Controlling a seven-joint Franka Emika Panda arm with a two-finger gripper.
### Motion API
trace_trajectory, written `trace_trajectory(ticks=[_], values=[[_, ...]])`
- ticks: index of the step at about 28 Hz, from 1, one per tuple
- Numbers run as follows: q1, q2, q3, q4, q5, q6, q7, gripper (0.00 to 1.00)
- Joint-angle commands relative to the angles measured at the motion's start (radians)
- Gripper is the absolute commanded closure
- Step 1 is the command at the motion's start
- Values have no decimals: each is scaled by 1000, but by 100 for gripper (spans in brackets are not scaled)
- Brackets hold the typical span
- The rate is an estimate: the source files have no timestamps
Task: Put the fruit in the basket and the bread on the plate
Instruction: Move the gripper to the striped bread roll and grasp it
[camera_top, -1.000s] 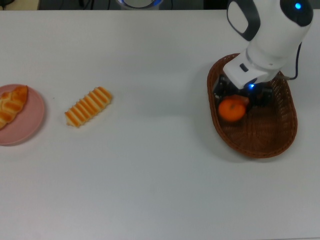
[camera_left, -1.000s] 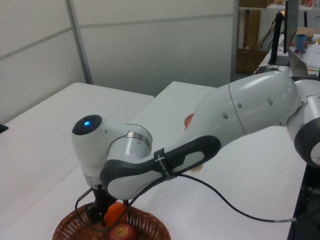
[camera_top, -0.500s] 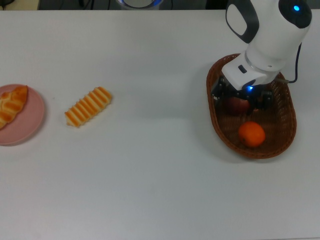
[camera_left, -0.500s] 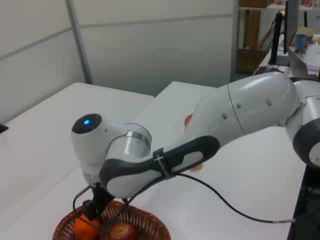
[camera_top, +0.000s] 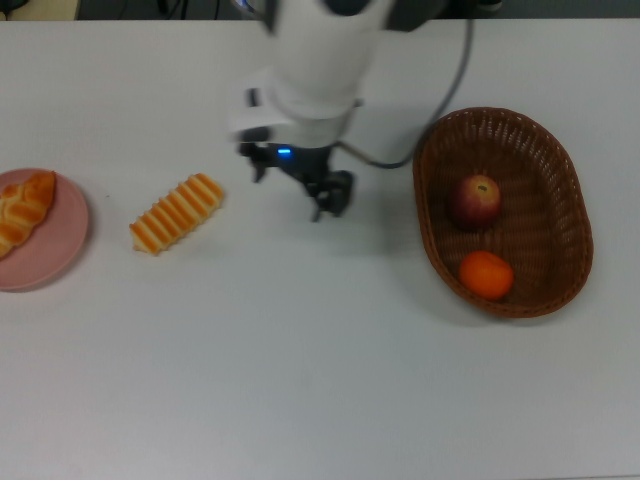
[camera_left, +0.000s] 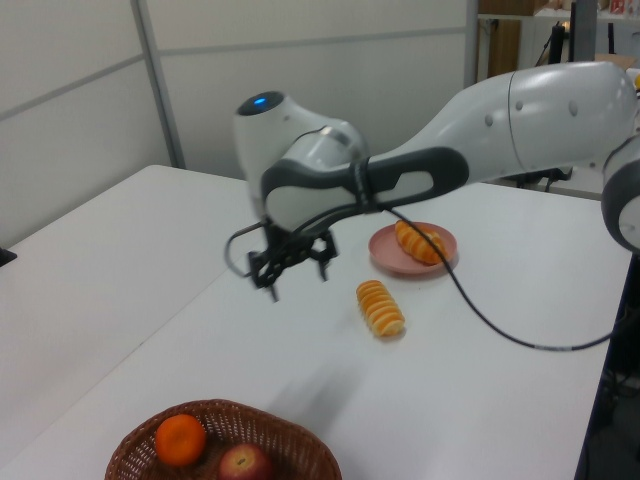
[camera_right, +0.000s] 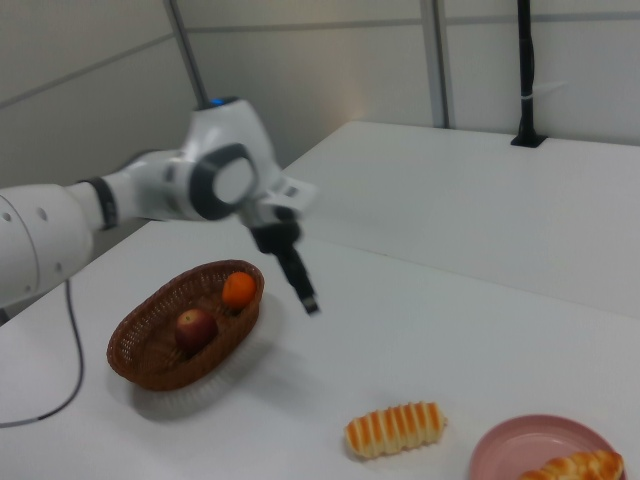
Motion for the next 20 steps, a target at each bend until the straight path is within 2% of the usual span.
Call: trace_trajectory(ticks=[1, 5, 8, 20], values=[[-87, -42, 16, -120, 1, 58, -6, 0], [-124, -85, 15, -220, 0, 152, -16, 0], [-151, -129, 15, -323, 0, 261, -53, 0], [-213, -119, 15, -409, -3, 352, -128, 0]])
